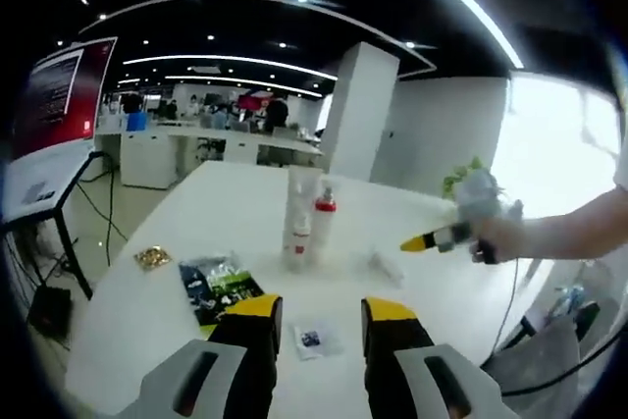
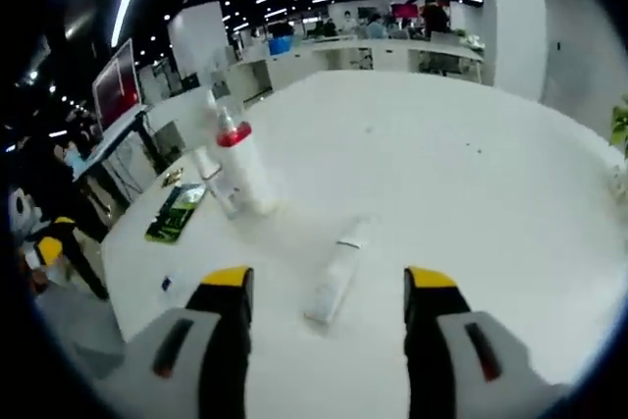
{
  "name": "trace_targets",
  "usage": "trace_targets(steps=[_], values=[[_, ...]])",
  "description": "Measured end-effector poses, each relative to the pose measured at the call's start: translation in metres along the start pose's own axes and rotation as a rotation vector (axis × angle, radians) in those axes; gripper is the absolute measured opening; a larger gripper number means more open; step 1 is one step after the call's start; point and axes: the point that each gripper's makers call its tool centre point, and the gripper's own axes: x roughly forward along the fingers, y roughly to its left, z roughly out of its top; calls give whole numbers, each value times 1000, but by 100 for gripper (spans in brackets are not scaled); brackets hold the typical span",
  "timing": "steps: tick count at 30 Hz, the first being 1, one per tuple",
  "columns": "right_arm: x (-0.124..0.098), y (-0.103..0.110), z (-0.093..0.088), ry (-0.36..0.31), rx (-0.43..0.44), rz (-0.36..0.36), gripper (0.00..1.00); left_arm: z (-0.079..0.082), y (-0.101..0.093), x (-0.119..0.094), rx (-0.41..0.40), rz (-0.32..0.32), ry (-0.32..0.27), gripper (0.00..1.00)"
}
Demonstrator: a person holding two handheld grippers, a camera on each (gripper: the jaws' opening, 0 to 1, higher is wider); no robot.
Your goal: Arrange the skincare products in the storage area until every visible bottle or jar stands upright without overlapping.
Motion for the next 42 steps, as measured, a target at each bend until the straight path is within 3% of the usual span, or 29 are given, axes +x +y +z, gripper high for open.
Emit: trace_targets(steps=[9,27,34,37,38,42], values=[[16,-23,-9,67,-31,-36,65,-5,-2,3,39,15,25,33],[45,-33,-30,191,-58,-57,63,-3,11,0,5,61,16,33],[54,-23,-45,246,-60,-41,53,-3,14,-1,18,76,15,32],[55,-22,-56,290,-103,-46,44,-2,17,-2,19,86,11,32],[56,-25,-53,266,-131,-65,42,-2,17,-2,20,88,12,31],[55,-26,-53,277,-135,-67,38,-3,18,-2,34,95,15,31]])
